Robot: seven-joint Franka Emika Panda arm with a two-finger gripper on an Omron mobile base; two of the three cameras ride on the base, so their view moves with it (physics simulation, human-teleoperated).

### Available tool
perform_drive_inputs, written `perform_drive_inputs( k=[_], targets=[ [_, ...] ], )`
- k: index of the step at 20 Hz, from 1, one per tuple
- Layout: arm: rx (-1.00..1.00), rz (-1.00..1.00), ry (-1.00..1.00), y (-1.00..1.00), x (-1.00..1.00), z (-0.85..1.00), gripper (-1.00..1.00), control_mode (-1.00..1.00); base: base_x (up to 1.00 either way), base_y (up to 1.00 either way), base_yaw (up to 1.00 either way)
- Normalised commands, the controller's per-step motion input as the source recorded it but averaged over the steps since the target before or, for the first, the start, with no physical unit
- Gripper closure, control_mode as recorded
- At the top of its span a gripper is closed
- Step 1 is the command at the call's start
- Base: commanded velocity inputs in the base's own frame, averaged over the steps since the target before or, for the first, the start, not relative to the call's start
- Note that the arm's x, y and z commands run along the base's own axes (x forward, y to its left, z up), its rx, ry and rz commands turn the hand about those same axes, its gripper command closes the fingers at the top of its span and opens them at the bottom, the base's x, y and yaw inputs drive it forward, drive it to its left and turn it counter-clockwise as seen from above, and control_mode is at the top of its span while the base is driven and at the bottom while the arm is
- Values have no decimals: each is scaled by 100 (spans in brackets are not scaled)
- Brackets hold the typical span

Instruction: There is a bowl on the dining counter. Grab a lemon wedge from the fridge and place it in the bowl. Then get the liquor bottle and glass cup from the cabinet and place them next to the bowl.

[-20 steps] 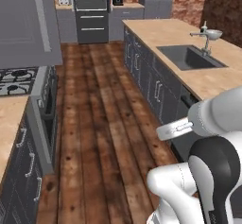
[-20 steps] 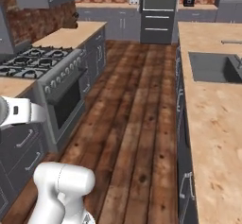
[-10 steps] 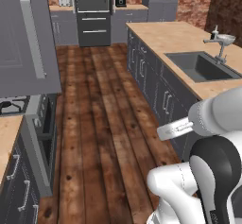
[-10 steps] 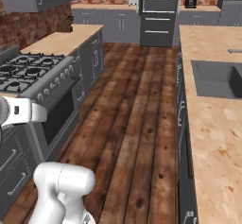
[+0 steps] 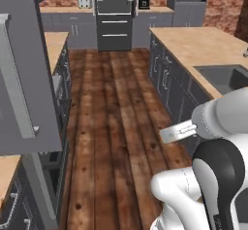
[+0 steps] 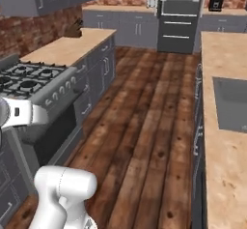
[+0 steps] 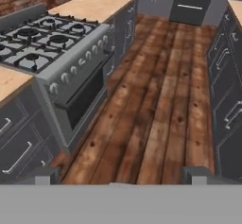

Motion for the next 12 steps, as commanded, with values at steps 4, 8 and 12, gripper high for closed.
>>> perform_drive_inputs(
  k=[4, 8, 12],
  targets=[
    [0, 0, 0, 0, 0, 0, -100, 100, 84, 7, 50],
    [0, 0, 0, 0, 0, 0, -100, 100, 80, 4, 57],
    [0, 0, 0, 0, 0, 0, -100, 100, 73, 2, 61]
  ],
)
